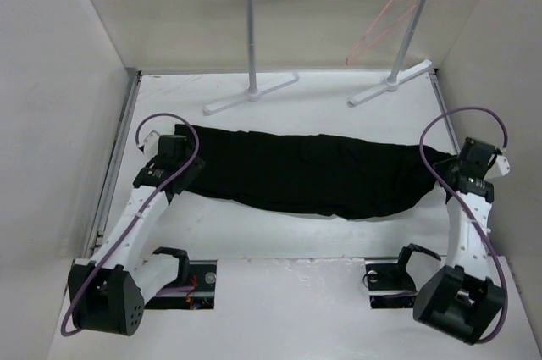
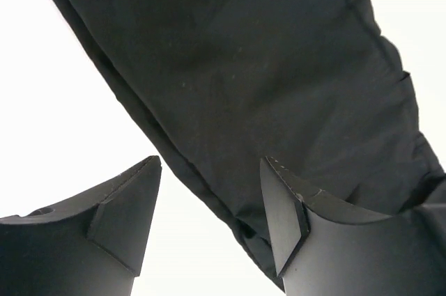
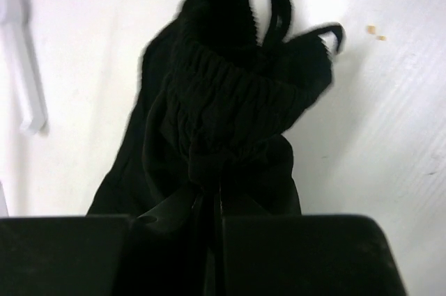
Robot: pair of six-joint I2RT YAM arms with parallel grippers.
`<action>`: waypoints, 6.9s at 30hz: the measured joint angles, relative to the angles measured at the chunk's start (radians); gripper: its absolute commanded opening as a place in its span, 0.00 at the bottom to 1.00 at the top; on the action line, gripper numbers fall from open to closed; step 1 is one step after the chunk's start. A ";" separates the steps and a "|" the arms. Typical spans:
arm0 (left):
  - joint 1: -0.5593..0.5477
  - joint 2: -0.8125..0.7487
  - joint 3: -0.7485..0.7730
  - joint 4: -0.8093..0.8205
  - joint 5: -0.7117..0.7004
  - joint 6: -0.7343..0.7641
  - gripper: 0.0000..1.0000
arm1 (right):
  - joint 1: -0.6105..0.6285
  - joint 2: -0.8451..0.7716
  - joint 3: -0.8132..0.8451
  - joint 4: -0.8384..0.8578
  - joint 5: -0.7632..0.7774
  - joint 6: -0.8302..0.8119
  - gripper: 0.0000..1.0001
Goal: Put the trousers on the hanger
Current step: Fold the trousers at the center of the board.
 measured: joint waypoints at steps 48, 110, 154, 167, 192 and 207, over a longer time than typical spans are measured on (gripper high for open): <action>0.441 0.092 0.615 -0.119 0.014 0.128 0.54 | 1.516 1.241 1.612 -0.282 -0.011 -0.014 0.20; 0.328 0.429 0.128 0.183 0.124 0.080 0.19 | 1.211 0.600 0.124 0.372 -0.287 0.042 0.58; 0.095 0.279 0.161 0.072 -0.001 -0.006 0.27 | 1.247 0.684 0.232 0.414 -0.349 0.021 0.10; 0.236 0.198 -0.045 0.093 0.027 -0.011 0.37 | 1.214 0.574 0.031 0.445 -0.352 0.082 0.30; -0.163 0.221 -0.067 0.118 -0.060 -0.096 0.36 | 1.034 1.037 0.590 0.407 -0.366 0.035 0.18; -0.197 0.059 -0.092 0.071 -0.043 -0.132 0.40 | 1.167 0.629 0.279 0.424 -0.344 0.046 0.21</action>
